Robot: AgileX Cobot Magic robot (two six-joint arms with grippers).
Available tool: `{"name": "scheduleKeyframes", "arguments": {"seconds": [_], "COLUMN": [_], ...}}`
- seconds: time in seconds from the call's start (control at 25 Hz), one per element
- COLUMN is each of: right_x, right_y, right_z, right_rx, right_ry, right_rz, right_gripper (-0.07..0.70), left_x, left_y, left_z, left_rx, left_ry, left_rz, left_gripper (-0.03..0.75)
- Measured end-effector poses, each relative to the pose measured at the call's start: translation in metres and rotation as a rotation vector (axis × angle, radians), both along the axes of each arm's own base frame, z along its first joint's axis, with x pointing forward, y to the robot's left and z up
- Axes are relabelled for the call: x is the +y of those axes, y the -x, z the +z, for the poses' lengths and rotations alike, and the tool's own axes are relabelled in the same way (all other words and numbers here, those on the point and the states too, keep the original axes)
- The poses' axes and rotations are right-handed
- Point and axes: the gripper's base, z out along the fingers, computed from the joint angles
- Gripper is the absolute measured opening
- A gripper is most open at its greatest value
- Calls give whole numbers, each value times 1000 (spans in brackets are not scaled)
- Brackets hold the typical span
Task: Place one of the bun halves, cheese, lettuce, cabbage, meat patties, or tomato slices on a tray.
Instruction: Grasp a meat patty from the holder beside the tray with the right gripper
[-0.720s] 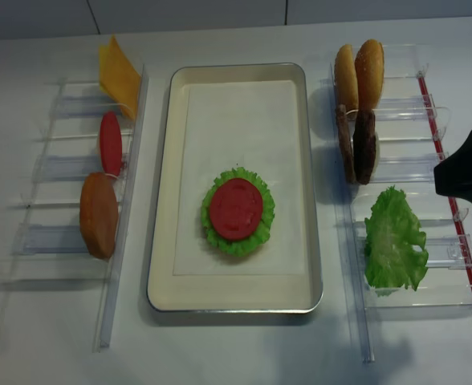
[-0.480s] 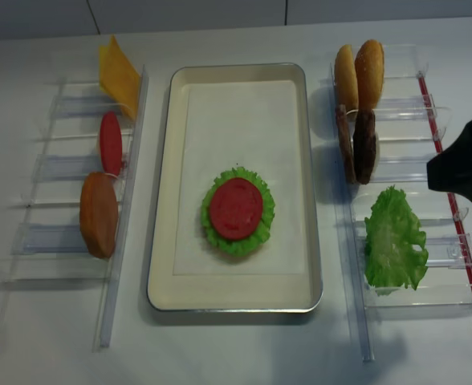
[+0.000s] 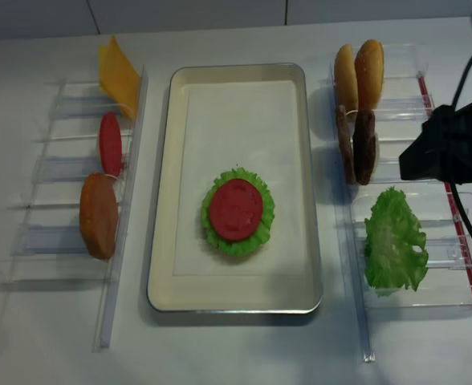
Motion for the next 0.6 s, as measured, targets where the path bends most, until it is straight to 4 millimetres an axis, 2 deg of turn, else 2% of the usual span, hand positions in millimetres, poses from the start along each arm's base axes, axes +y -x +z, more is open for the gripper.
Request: {"name": "scheduleKeyframes", "arguments": {"seconds": [0.36,0.6], "right_x": [39,54], "right_y": [-39,-65], "right_z": [4,3], "right_rx": [13,31], "right_ry": [152,188], "right_rz": [56,41], "right_gripper": [529,529], "left_x": [0,0], "left_y": [0,0], "left_z": [0,0], "left_rx": [0,0], "left_ry": [0,0], "left_rz": [0,0], "left_gripper": [242,242]}}
